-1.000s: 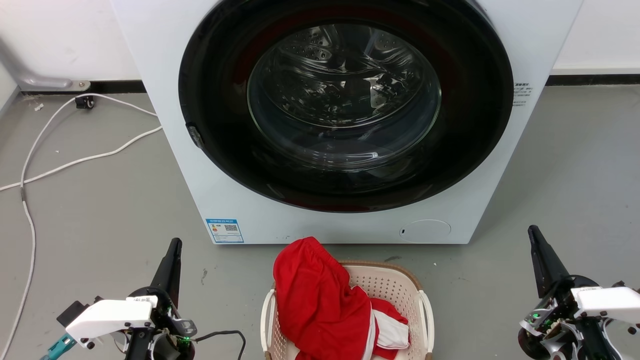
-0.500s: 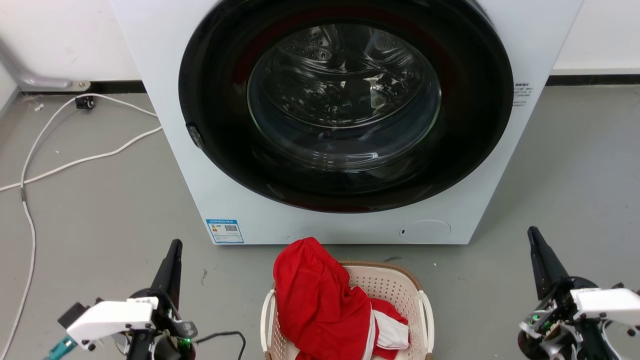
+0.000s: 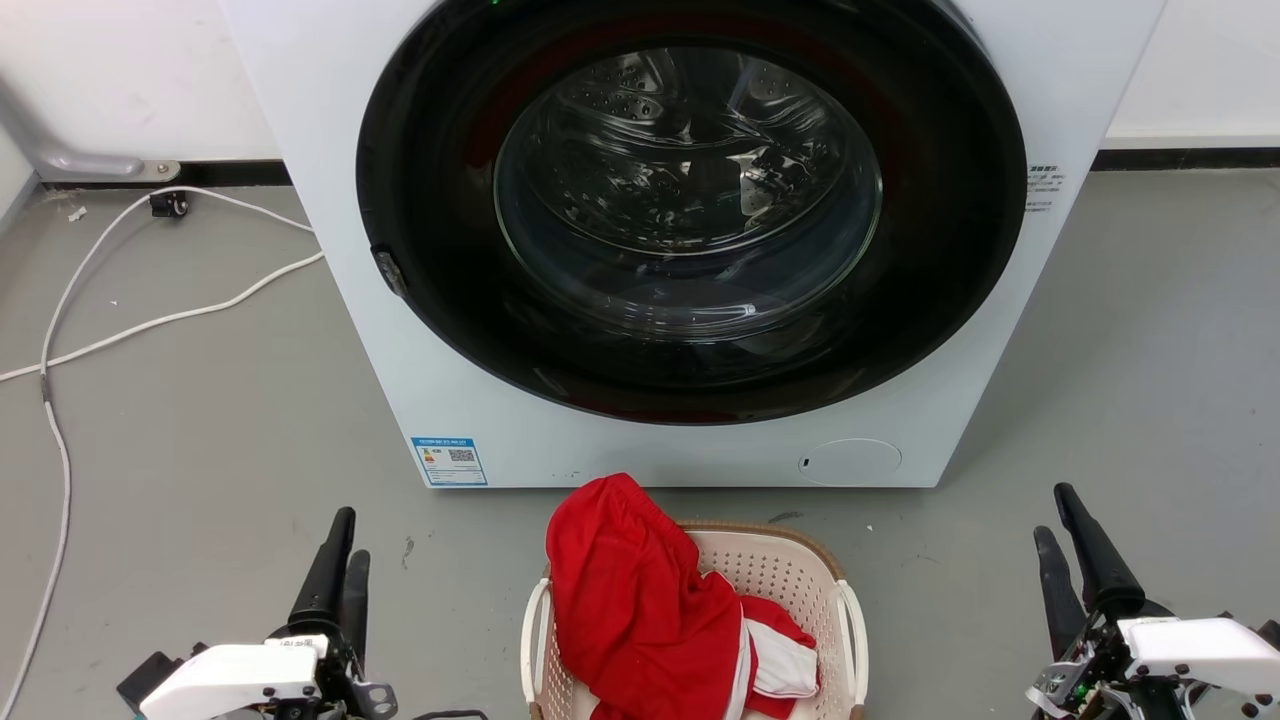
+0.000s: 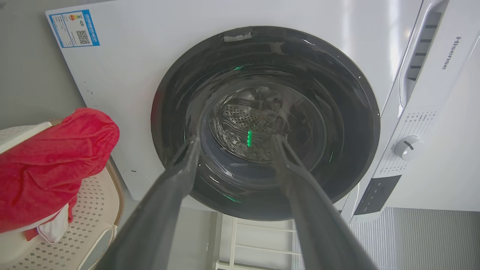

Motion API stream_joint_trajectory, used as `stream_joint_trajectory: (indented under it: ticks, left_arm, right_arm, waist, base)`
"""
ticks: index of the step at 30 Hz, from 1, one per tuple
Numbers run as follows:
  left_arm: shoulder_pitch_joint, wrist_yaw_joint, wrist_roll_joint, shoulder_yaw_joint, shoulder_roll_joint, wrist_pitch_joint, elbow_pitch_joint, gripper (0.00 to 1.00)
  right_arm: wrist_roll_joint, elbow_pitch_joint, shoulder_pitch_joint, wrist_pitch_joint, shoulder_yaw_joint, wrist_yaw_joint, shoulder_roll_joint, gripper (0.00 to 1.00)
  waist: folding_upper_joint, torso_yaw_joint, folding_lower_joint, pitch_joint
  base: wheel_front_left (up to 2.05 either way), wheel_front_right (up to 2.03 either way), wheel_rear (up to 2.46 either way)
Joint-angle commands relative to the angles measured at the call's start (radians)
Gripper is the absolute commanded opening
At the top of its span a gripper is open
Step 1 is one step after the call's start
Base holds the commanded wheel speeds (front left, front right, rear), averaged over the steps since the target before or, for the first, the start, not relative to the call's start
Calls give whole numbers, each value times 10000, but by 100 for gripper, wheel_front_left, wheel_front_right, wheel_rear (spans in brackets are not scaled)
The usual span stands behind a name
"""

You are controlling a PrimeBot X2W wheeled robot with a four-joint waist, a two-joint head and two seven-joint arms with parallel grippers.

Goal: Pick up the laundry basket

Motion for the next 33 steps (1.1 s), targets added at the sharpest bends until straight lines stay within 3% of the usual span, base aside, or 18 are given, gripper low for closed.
stream_joint_trajectory:
  ticks: [1,16,33]
  left_arm:
    - [-61,0,171,41,31,-93,-242,100]
    - [53,187,1974,835,41,-747,-664,100]
    - [326,1052,4888,735,52,-1372,-2347,100]
  right_arm:
    - [-115,-229,-128,-93,42,0,-29,100]
    - [-2132,-383,-148,-749,-361,1,-29,100]
    - [-7487,-2003,-103,-1377,-104,1,-28,100]
  waist:
    - [0,1,0,0]
    - [0,18,0,-30]
    - [0,35,0,-30]
  base:
    - [0,0,0]
    - [0,0,0]
    - [0,0,0]
